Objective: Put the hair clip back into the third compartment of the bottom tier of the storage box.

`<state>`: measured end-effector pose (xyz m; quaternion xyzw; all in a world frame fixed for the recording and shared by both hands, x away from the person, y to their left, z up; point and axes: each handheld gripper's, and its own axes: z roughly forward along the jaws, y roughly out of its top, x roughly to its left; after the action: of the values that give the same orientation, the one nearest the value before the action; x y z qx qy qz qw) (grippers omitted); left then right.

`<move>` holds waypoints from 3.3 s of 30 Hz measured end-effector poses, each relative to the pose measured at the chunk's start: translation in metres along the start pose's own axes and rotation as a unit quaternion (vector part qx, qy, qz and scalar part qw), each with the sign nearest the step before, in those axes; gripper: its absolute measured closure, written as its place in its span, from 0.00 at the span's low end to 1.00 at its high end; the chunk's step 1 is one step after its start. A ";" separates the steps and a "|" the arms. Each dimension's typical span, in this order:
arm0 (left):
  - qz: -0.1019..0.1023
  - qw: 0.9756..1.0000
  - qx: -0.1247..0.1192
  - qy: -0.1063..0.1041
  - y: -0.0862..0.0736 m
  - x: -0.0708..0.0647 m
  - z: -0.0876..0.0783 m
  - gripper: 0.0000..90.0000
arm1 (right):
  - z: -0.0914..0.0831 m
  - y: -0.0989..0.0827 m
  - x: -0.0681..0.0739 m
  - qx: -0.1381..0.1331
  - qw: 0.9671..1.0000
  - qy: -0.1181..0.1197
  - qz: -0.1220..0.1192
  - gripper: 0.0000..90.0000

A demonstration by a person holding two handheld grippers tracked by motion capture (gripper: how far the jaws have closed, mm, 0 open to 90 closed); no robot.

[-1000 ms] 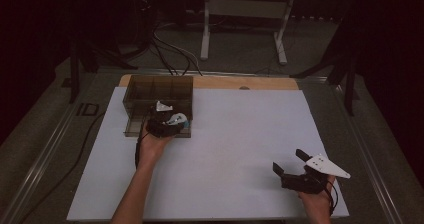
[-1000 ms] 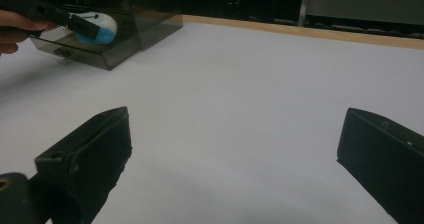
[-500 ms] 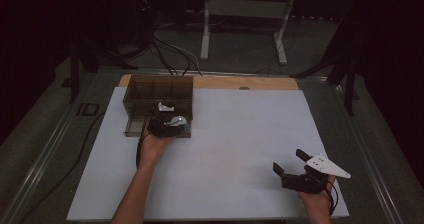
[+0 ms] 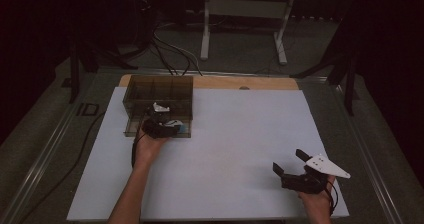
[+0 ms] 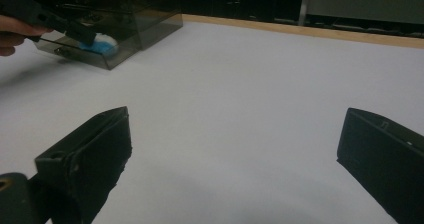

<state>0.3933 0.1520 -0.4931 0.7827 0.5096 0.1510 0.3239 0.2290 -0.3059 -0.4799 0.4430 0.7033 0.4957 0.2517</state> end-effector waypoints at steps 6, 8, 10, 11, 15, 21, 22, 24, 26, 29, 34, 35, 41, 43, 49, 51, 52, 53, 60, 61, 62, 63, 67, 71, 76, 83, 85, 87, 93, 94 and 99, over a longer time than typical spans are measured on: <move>0.012 1.000 -0.001 0.022 -0.006 0.006 -0.011 0.45 | 0.001 0.000 0.001 0.002 1.000 0.001 0.000 0.01; 0.008 1.000 -0.004 0.023 -0.007 0.010 -0.014 0.47 | 0.001 0.000 0.001 0.002 1.000 0.002 0.000 0.01; 0.006 1.000 -0.007 0.024 -0.007 0.013 -0.016 0.50 | 0.002 0.000 0.001 0.002 1.000 0.002 0.001 0.01; 0.006 1.000 -0.008 0.023 -0.007 0.014 -0.016 0.53 | 0.002 0.000 0.001 0.003 1.000 0.002 0.001 0.01; 0.011 1.000 -0.003 0.015 -0.007 0.012 -0.012 0.64 | 0.003 0.000 0.002 0.004 1.000 0.002 -0.002 0.01; 0.020 1.000 0.003 0.001 -0.004 0.003 -0.002 0.70 | 0.002 0.000 0.001 0.003 1.000 0.001 -0.001 0.01; 0.020 1.000 0.003 0.001 -0.004 0.003 -0.002 0.70 | 0.002 0.000 0.001 0.003 1.000 0.001 -0.001 0.01; 0.021 1.000 0.003 -0.005 -0.003 0.000 0.001 0.70 | 0.002 0.000 0.001 0.003 1.000 0.001 -0.001 0.01; 0.022 1.000 0.005 -0.009 -0.002 -0.001 0.004 0.70 | 0.001 0.000 0.001 0.004 1.000 0.001 0.000 0.01; 0.019 1.000 0.005 -0.005 -0.003 -0.001 0.005 0.68 | 0.001 0.000 0.000 0.003 1.000 0.000 0.000 0.01; -0.003 1.000 -0.007 0.020 -0.004 0.008 -0.002 0.56 | 0.000 0.000 0.000 0.003 1.000 -0.001 0.000 0.01; -0.007 1.000 -0.008 0.024 -0.004 0.010 -0.004 0.54 | 0.000 0.000 0.000 0.003 1.000 -0.001 0.000 0.01; -0.028 0.999 -0.017 0.037 -0.007 0.021 -0.009 0.53 | 0.001 0.000 0.001 0.004 1.000 0.001 -0.001 0.01; -0.030 0.999 -0.021 0.037 -0.008 0.022 -0.010 0.50 | 0.001 0.000 0.001 0.004 1.000 0.000 0.000 0.01; -0.033 0.997 -0.044 0.047 -0.007 0.020 -0.015 0.36 | 0.001 0.000 0.001 0.004 1.000 0.000 0.000 0.01; -0.034 0.997 -0.052 0.048 -0.007 0.020 -0.017 0.31 | 0.001 0.000 0.001 0.004 1.000 0.000 0.000 0.01; -0.034 0.997 -0.054 0.048 -0.006 0.020 -0.018 0.30 | 0.001 0.000 0.001 0.004 1.000 0.000 0.000 0.01; -0.035 0.997 -0.057 0.050 -0.006 0.020 -0.018 0.28 | 0.001 0.000 0.001 0.004 1.000 0.000 -0.001 0.01; -0.042 0.995 -0.079 0.044 -0.006 0.019 -0.025 0.11 | 0.001 0.000 0.001 0.004 1.000 0.000 0.001 0.01; -0.039 0.995 -0.082 0.045 -0.006 0.018 -0.027 0.09 | 0.001 0.000 0.001 0.004 1.000 0.000 0.000 0.01; -0.038 0.995 -0.084 0.044 -0.006 0.017 -0.027 0.05 | 0.001 0.000 0.001 0.004 1.000 0.000 -0.001 0.01; -0.037 0.994 -0.088 0.044 -0.007 0.017 -0.029 0.02 | 0.001 0.000 0.001 0.004 1.000 0.000 -0.001 0.01; -0.037 0.993 -0.098 0.046 -0.009 0.015 -0.032 0.01 | 0.001 0.000 0.001 0.004 1.000 0.000 -0.001 0.01; -0.032 0.993 -0.100 0.047 -0.012 0.014 -0.034 0.01 | 0.001 0.000 0.001 0.004 1.000 0.000 0.000 0.01; -0.027 0.993 -0.107 0.044 -0.014 0.011 -0.037 0.01 | 0.001 0.000 0.001 0.004 1.000 0.001 -0.001 0.01; -0.021 0.992 -0.119 0.034 -0.017 0.007 -0.040 0.01 | 0.002 0.000 0.001 0.004 1.000 0.001 0.000 0.01; -0.021 0.992 -0.122 0.033 -0.018 0.005 -0.041 0.01 | 0.002 0.000 0.001 0.004 1.000 0.002 0.000 0.01; -0.020 0.992 -0.124 0.030 -0.019 0.005 -0.041 0.01 | 0.002 0.000 0.001 0.004 1.000 0.002 0.000 0.01; -0.018 0.992 -0.127 0.021 -0.022 0.002 -0.041 0.01 | 0.002 0.000 0.001 0.004 1.000 0.002 -0.001 0.01; -0.018 0.992 -0.127 0.020 -0.023 0.002 -0.041 0.01 | 0.002 0.000 0.001 0.004 1.000 0.002 0.000 0.01; -0.015 0.991 -0.129 0.015 -0.022 -0.002 -0.042 0.01 | 0.002 0.000 0.001 0.004 1.000 0.002 -0.001 0.01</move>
<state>0.3530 0.1711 -0.4766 0.7244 0.5017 0.2223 0.4172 0.2298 -0.3039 -0.4807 0.4424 0.7062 0.4935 0.2490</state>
